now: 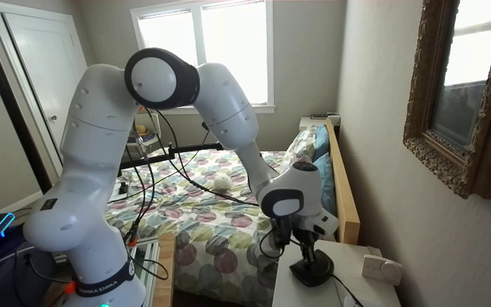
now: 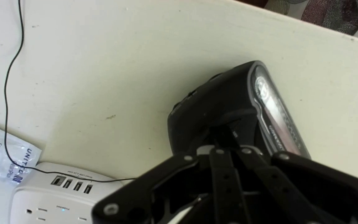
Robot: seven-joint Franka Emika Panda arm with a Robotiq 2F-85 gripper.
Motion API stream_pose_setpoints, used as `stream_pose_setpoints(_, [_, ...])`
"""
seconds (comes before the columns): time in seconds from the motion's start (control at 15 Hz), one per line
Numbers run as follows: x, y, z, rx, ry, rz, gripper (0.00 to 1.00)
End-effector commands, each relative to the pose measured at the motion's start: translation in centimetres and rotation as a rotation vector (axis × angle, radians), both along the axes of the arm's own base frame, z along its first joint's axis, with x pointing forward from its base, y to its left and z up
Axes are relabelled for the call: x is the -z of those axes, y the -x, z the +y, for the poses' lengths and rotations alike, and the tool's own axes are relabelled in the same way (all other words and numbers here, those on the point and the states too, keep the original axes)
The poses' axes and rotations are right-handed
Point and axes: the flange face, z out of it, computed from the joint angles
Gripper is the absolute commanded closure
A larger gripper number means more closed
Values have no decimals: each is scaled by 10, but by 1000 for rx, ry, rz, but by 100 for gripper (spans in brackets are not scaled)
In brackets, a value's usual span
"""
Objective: Press the right button on the radio
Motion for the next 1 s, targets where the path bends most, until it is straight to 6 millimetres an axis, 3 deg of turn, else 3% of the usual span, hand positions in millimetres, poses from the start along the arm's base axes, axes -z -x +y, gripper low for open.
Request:
stream_pose_setpoints(0.0, [-4, 0, 6, 4, -22, 43, 99])
stream_pose_setpoints(0.33, [-60, 10, 31, 119, -86, 35, 99])
stream_pose_setpoints(0.67, [-120, 6, 38, 210, -45, -81, 98])
stream_pose_setpoints(0.73, [-129, 7, 38, 206, -28, -73, 74])
stream_pose_setpoints(0.93, [-150, 10, 38, 228, 16, -62, 74])
